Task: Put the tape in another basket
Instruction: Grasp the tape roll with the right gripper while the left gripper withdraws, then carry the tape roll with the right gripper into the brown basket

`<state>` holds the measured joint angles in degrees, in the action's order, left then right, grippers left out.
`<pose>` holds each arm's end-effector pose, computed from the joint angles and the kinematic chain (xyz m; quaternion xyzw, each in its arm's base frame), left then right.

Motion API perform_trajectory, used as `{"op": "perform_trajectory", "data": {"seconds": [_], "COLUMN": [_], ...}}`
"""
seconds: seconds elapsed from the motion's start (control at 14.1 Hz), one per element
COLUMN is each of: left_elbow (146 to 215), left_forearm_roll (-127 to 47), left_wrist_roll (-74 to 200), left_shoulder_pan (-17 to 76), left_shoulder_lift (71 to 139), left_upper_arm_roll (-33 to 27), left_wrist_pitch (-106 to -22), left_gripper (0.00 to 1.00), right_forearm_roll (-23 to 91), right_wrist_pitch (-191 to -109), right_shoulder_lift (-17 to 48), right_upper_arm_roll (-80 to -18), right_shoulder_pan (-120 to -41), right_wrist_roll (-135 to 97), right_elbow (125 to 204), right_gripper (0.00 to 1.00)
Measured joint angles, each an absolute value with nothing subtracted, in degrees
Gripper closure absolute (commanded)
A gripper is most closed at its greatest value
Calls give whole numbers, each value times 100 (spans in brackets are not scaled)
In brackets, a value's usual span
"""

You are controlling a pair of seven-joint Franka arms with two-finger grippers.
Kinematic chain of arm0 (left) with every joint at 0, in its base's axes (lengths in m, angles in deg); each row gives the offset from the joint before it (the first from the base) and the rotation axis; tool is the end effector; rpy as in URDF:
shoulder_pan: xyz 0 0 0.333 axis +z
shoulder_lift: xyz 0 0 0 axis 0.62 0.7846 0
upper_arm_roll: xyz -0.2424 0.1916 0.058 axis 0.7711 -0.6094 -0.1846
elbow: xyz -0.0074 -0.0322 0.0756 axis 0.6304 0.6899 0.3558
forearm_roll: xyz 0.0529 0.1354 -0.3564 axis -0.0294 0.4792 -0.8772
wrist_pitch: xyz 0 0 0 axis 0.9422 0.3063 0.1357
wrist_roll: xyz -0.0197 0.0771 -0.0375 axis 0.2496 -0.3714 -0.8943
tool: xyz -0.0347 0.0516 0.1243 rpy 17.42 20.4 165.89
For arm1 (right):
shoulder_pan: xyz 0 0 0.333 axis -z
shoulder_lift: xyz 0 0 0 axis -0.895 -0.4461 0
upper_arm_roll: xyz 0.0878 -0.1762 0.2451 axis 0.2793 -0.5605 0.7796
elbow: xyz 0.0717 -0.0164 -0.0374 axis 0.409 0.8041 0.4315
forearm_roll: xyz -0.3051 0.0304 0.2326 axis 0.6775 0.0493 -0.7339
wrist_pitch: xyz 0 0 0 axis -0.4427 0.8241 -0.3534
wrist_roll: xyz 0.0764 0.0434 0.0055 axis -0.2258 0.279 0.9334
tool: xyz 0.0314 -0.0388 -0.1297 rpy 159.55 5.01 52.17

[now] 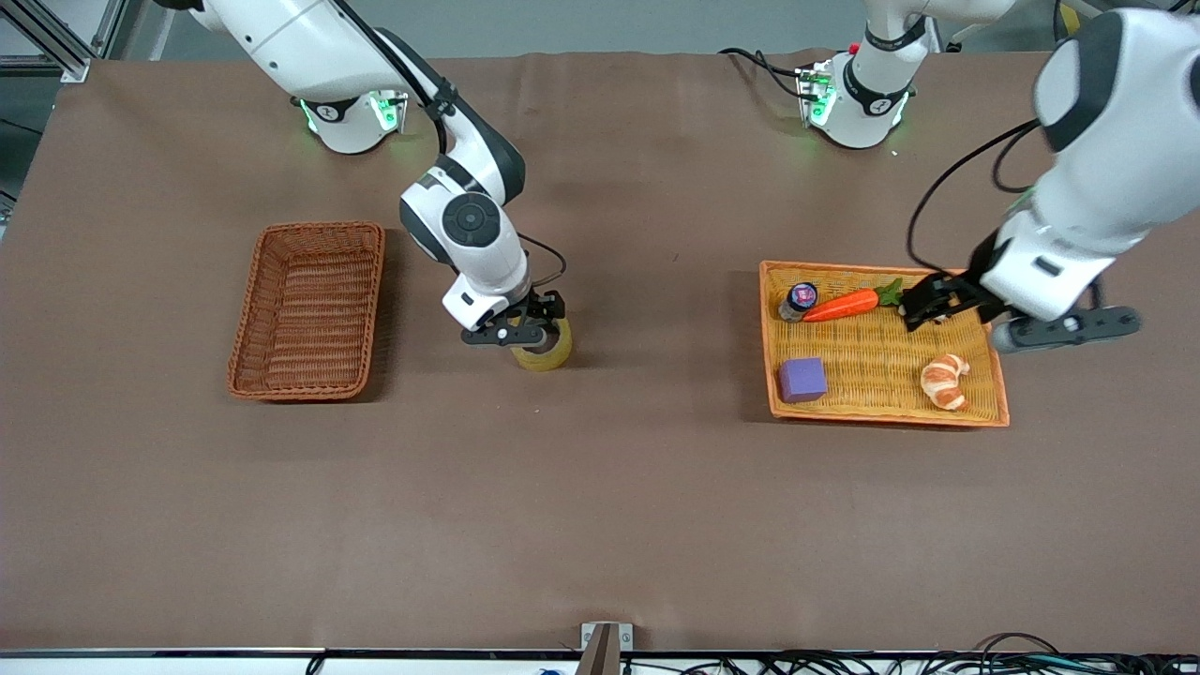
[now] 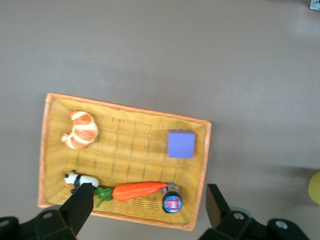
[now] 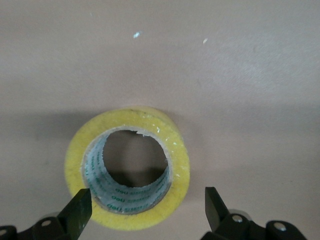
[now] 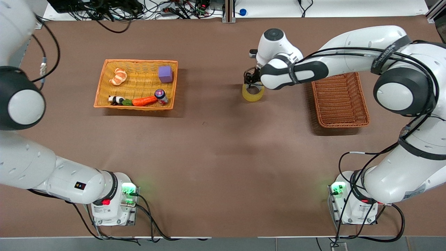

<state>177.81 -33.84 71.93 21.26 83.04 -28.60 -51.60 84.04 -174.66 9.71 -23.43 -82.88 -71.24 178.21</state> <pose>0.5762 -0.1050 0.5243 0.9976 0.0545 0.0350 0.0250 0.4777 0.3834 0.2013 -0.9999 -0.0011 -0.0002 0.0130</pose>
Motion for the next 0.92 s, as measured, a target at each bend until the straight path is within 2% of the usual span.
{"op": "perform_trajectory", "data": {"seconds": [0.28,0.42,0.49,0.64,0.85,0.92], "left_elbow": [18377,18731,18859,18921,18705,18541], "left_forearm_roll": [-3384,-3384,-3384,-3384,-3368,-3320], "left_wrist_roll": [6758,6719,6716,6611,6438,6438], "left_shoulder_pan": [2591,2616,2626,2812,3439,3528], "left_shoulder_lift": [7611,7289,7176,7098,7238,7361], "left_upper_arm_roll": [-2860,-2847,-2826,-2644,-1984,-1854], "left_wrist_pitch": [-5170,-5170,-5172,-5215,-5225,-5133], "left_gripper": [0,0,0,0,0,0], "right_forearm_roll": [8573,8615,8622,8653,8658,8658], "right_wrist_pitch": [-17755,-17870,-17892,-17889,-17951,-17968], "right_shoulder_lift": [801,800,800,816,655,618], "right_upper_arm_roll": [-2341,-2347,-2349,-2370,-2397,-2406], "right_shoulder_pan": [-8377,-8376,-8376,-8359,-8341,-8319], "right_wrist_roll": [-7217,-7229,-7231,-7247,-7262,-7269], "right_elbow": [17905,17953,17961,17965,17973,17973], "right_gripper": [3,16,27,27,25,30]}}
